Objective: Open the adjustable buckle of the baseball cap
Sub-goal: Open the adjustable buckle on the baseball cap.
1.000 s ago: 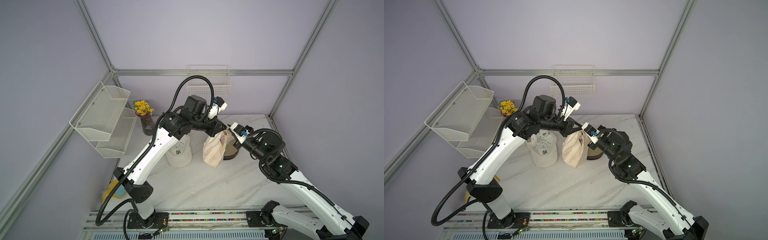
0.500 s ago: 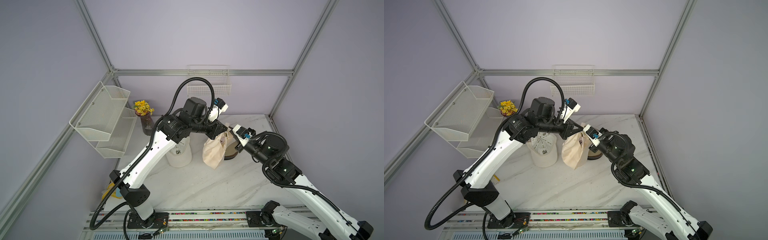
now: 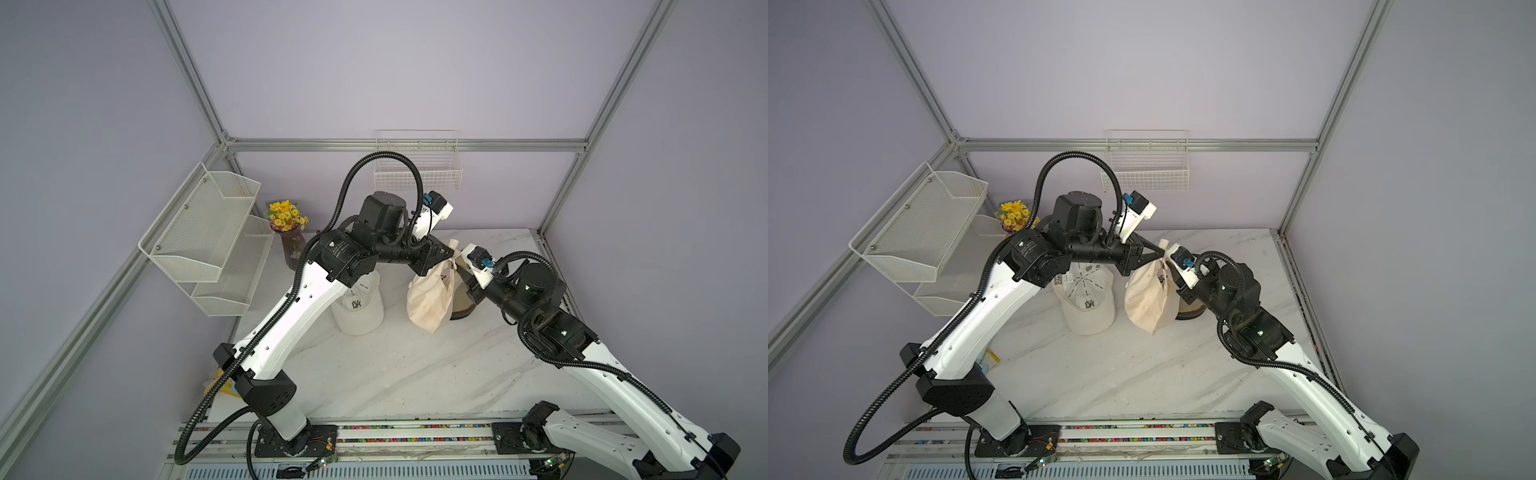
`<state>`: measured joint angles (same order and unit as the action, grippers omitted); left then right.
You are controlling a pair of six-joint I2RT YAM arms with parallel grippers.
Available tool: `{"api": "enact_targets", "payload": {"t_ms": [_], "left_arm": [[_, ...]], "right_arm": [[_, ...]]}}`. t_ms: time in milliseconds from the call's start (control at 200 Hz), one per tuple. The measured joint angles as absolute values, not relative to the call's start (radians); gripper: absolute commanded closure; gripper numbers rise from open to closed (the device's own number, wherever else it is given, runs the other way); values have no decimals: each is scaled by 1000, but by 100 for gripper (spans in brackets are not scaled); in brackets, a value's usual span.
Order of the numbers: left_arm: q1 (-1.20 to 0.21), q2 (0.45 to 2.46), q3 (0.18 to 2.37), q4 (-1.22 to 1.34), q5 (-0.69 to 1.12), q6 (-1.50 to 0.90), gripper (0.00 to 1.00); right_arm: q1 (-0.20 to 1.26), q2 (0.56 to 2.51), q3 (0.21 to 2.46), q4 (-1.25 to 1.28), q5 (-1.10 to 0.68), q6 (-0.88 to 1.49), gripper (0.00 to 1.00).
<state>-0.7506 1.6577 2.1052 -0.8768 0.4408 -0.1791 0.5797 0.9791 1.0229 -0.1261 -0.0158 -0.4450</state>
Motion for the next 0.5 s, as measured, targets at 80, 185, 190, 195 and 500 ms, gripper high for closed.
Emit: {"api": "enact_targets", "payload": {"t_ms": [80,185,190,195,500], "left_arm": [[-751,1658,2110,-876,443,-179,100],[-751,1658,2112,-876,446,-179,100],[-751,1658,2112,-876,446,-179,100],[-751,1658,2112,-876,446,-179,100],[-747,1658,2112,-874,482,-179,100]], "right_arm": [[580,982,1023,-127,-17,-442,70],[580,982,1023,-120,-26,-435,91],[580,982,1023,-120,-28,-431,91],[580,982,1023,-120,-26,-431,92],[579,982,1023,-97,-48,-434,65]]}}
